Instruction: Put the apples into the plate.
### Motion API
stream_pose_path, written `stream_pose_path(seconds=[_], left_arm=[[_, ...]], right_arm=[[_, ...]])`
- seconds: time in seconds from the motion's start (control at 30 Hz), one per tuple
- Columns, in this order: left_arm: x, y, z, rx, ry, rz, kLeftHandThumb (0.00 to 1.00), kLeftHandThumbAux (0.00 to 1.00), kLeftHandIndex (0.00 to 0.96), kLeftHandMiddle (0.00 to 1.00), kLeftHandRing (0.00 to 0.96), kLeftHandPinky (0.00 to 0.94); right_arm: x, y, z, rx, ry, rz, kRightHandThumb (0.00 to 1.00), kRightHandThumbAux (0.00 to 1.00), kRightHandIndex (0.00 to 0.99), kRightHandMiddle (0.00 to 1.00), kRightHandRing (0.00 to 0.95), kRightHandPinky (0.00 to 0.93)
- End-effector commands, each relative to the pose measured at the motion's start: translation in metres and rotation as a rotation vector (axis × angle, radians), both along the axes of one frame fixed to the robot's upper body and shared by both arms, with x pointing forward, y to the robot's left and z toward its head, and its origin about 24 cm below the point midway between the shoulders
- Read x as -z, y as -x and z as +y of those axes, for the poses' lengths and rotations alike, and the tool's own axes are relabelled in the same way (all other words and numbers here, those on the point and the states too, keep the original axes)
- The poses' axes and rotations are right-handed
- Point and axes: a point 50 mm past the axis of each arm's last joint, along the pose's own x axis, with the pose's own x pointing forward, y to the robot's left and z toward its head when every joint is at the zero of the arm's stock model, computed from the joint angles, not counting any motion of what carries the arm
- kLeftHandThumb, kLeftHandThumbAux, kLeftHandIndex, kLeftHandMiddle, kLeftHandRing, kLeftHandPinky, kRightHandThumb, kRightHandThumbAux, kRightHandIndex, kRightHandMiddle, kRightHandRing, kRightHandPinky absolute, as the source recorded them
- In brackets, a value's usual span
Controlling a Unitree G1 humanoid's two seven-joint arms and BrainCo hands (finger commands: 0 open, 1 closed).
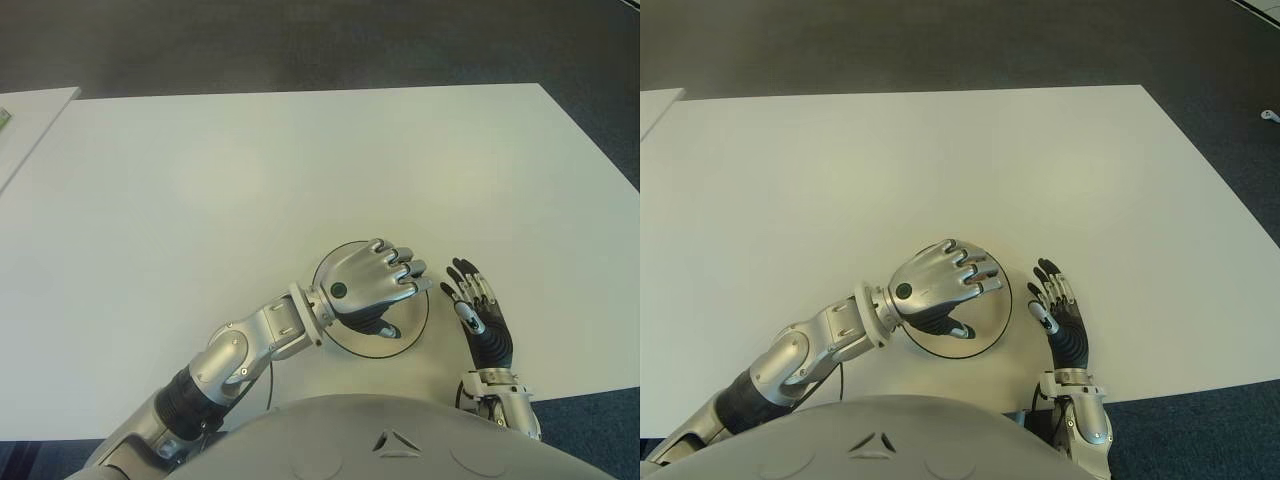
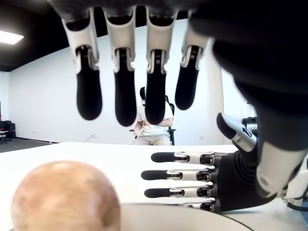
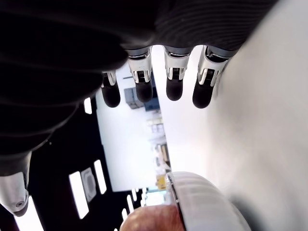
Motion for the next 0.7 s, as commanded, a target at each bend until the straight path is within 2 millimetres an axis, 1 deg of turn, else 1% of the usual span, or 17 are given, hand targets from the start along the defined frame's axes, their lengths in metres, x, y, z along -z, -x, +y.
stream_pose_path(seconds=[0.03,0.3,0.7], left_arm=[[0.008,-0.0013,0.0002,-0.016,-0.002,0.028,0.854,0.661,0.419,0.538,0.903,0.878],[0.0088,-0.007,0.0018,-0.019,-0.014,0.017,0.855,0.661,0.417,0.538,0.899,0.872],[0.0107,-0.0106,-0.0001,-0.074,0.063,0.032,0.856,0.66,0.417,0.538,0.893,0.867]], right_arm=[[0.0143,0.0081,0.0026,0.009,-0.023,0.085,0.214,0.526,0.12,0.073,0.004,0.0],[0.0157,0.0071,0.0021,0.003,-0.022,0.084,0.203,0.495,0.116,0.066,0.0,0.0],[0.0161,0.0044,0.0019,-0.007,-0.025,0.083,0.202,0.478,0.103,0.051,0.0,0.0]])
